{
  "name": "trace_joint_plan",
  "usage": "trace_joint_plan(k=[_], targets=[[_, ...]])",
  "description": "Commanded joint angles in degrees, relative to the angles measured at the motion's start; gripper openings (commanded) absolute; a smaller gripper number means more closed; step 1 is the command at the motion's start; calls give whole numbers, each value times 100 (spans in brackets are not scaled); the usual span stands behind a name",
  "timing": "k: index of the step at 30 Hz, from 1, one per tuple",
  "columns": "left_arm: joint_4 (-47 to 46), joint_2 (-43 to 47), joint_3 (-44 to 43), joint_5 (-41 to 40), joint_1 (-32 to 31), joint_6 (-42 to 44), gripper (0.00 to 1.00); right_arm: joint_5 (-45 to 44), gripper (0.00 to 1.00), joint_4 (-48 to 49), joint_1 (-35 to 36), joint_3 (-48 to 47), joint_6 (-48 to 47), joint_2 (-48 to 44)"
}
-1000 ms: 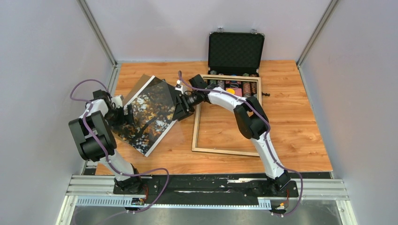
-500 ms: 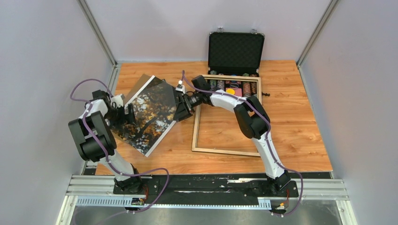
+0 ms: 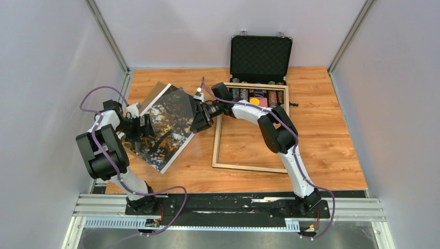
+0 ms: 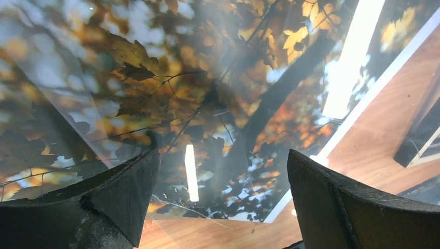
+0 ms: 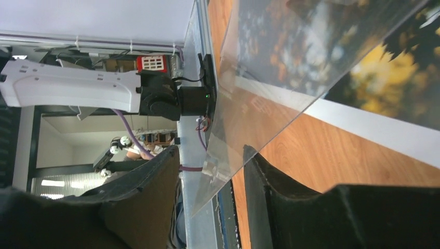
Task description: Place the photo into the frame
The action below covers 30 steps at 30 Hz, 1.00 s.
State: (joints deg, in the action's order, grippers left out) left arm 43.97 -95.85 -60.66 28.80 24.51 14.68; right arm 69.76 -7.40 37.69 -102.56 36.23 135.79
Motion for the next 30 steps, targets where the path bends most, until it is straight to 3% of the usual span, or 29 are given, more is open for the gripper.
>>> trace_joint_plan(k=[1,8,11,16,20,30], targets=[[50,295,62,269,-8,319,100,-434,46,55,-8,-421,134,175],[85,176,89,540,-7,539,100,-882,43,-42,-8,-685,189,317],[91,91,106,649,-8,632,100,-1038,36,-102,-2,-752,180,367],[35,109,138,745,-8,632,100,-1462,12,-402,-12,-762,-29,338],[28,174,139,774,-8,579,100,-1580,0,-457,-95,-658,-17,248],[7,738,-71,792,-8,368,100,-1403,0,-269,-469,-81,-2,-582]])
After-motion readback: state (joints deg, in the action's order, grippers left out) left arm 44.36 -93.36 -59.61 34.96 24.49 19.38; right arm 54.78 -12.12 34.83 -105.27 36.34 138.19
